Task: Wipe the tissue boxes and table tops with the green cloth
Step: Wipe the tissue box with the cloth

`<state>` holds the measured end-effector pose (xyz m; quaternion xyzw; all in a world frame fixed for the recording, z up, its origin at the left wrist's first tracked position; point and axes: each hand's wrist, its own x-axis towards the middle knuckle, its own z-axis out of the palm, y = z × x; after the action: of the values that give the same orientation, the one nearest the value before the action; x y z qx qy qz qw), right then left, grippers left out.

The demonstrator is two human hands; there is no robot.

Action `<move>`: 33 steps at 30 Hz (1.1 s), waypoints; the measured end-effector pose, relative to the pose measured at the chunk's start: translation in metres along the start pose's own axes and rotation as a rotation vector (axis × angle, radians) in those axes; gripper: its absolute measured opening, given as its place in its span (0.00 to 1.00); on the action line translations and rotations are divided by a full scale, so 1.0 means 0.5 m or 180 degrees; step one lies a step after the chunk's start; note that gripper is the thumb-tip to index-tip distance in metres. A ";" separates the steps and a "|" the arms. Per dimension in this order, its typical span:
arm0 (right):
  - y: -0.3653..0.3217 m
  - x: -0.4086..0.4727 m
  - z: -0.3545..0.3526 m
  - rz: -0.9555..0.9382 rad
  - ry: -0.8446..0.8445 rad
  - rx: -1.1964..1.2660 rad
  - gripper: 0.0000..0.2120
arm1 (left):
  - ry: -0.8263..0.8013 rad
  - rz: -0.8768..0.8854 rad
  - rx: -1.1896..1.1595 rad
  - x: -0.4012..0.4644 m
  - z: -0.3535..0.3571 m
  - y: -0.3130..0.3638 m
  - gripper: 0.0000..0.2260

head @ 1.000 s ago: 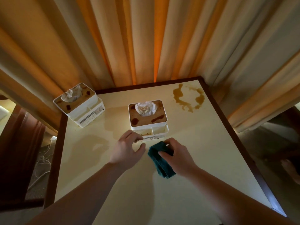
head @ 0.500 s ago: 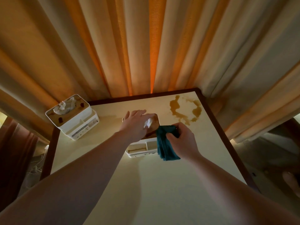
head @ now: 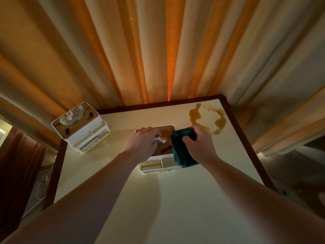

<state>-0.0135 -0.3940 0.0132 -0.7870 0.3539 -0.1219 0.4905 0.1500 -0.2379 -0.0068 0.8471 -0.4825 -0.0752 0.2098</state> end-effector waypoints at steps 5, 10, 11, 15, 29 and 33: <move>-0.008 0.027 0.003 -0.0050 0.0046 0.0075 0.08 | 0.0002 -0.0021 -0.0128 -0.002 0.001 -0.004 0.19; -0.027 0.068 0.023 0.0340 0.0012 0.0547 0.19 | 0.0174 -0.0058 -0.0225 -0.011 0.005 -0.018 0.12; -0.027 0.076 0.029 0.0361 0.0007 0.0521 0.20 | 0.0193 -0.0082 -0.0251 -0.013 0.004 -0.019 0.10; -0.014 0.089 0.060 -0.0088 0.0009 -0.0214 0.25 | 0.0138 -0.0182 -0.0344 -0.016 0.000 -0.021 0.06; 0.006 0.043 0.095 -0.1178 -0.1187 -0.3235 0.27 | 0.0147 -0.0126 0.0189 0.014 0.011 -0.027 0.07; 0.021 0.029 0.093 -0.1148 -0.1032 -0.3090 0.26 | 0.0041 -0.0170 0.0111 0.027 0.006 -0.022 0.09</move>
<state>0.0174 -0.3751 -0.0208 -0.9800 0.1486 0.0963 0.0902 0.1647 -0.2455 -0.0129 0.8636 -0.4596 -0.0669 0.1959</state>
